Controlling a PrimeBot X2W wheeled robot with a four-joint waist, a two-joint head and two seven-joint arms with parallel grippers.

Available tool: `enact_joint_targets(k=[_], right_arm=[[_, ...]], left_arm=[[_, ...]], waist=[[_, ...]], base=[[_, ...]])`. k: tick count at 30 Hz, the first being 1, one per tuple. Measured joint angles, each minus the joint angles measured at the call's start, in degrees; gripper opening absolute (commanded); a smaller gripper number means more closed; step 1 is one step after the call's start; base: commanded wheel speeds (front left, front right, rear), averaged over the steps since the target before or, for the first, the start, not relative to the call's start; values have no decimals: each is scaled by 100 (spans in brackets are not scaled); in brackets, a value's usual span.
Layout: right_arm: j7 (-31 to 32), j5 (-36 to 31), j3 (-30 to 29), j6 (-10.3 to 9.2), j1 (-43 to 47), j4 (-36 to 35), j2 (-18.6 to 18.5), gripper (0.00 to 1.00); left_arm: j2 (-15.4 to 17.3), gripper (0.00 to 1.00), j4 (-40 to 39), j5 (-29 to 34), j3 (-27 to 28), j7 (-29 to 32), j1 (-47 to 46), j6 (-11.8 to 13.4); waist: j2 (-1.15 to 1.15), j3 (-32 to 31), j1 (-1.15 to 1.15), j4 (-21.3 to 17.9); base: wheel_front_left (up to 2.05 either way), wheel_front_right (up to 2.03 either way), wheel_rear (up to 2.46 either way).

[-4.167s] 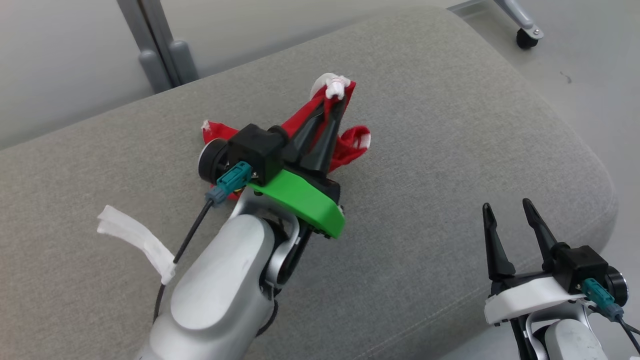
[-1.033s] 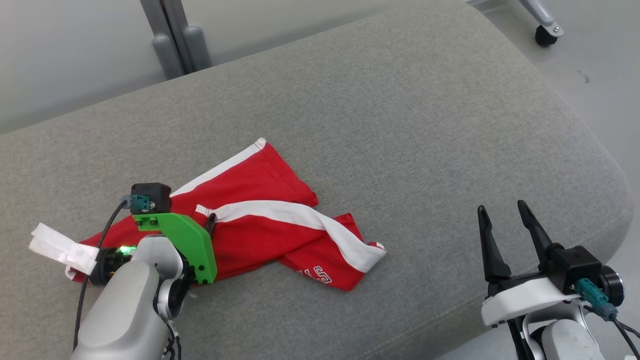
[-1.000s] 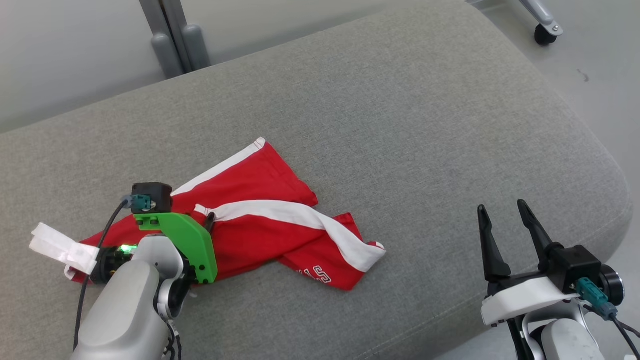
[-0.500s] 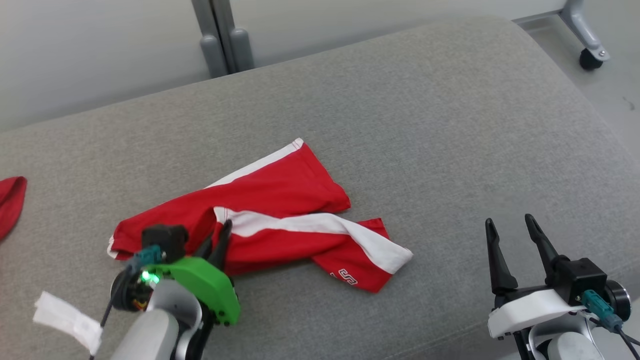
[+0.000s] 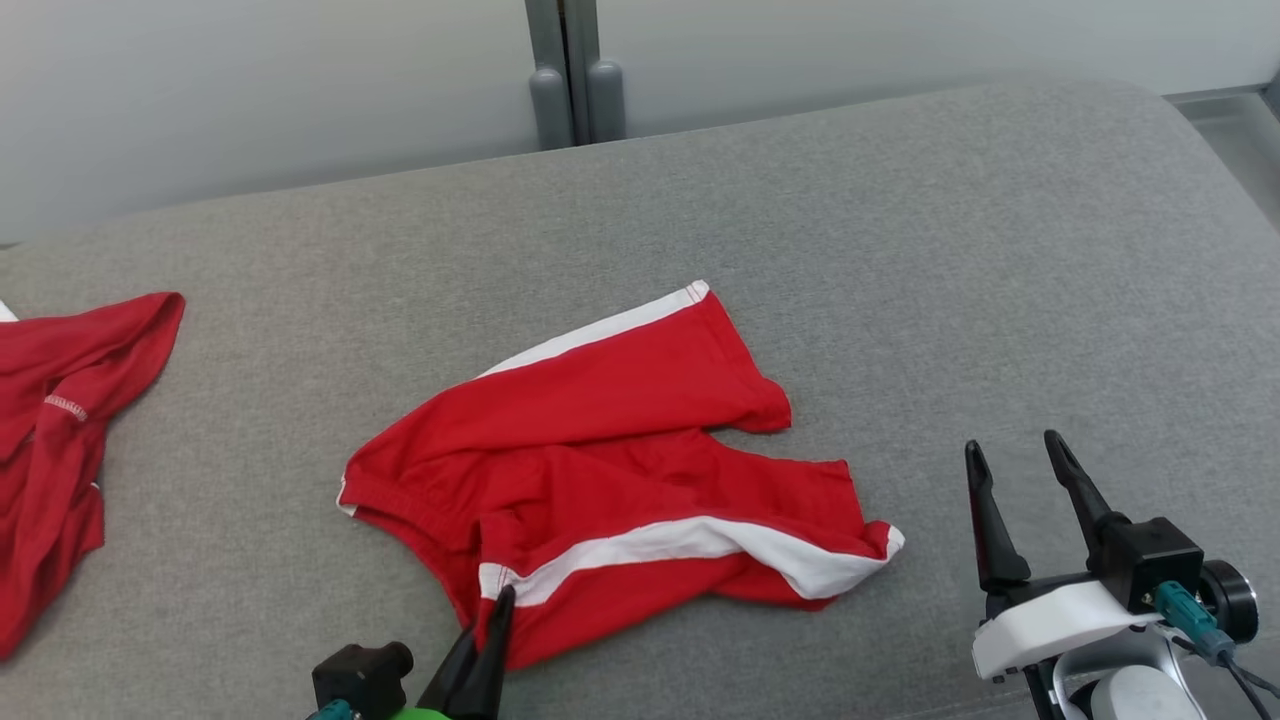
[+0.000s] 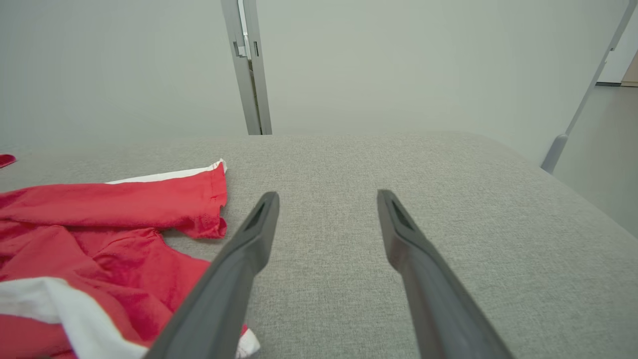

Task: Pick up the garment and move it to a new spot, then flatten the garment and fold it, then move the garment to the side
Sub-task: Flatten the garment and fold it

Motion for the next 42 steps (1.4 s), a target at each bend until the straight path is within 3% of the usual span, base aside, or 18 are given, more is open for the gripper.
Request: enact_joint_targets(k=[1, 2, 8, 18, 23, 42], right_arm=[[0, -4, 4, 0, 0, 2, 3, 100], [0, -4, 8, 0, -1, 5, 1, 100], [0, -20, 14, 0, -9, 10, 2, 100], [0, -145, -276, 0, 4, -168, -1, 100], [0, -213, -415, 0, 146, -314, 0, 100], [0, -301, -193, 0, 594, -410, -1, 100]], left_arm=[[-24, 95, 69, 24, 52, -29, -1, -9], [-51, 100, 160, 34, 91, -69, -2, -30], [-230, 100, 178, 490, 511, -99, -1, -12], [-635, 100, -1292, 1585, 1710, -107, 633, -73], [-694, 100, -1623, 1862, 2127, -113, 934, -101], [-708, 100, -1704, 2036, 2423, -113, 1264, 12]], waist=[[0, 0, 0, 27], [0, 0, 0, 56], [0, 4, 0, 83], [0, -39, 0, 118], [0, -114, 0, 203], [0, -411, 0, 494]], base=[[0, 0, 0], [0, 0, 0], [0, 0, 0], [0, 0, 0], [0, 0, 0], [0, 0, 0]])
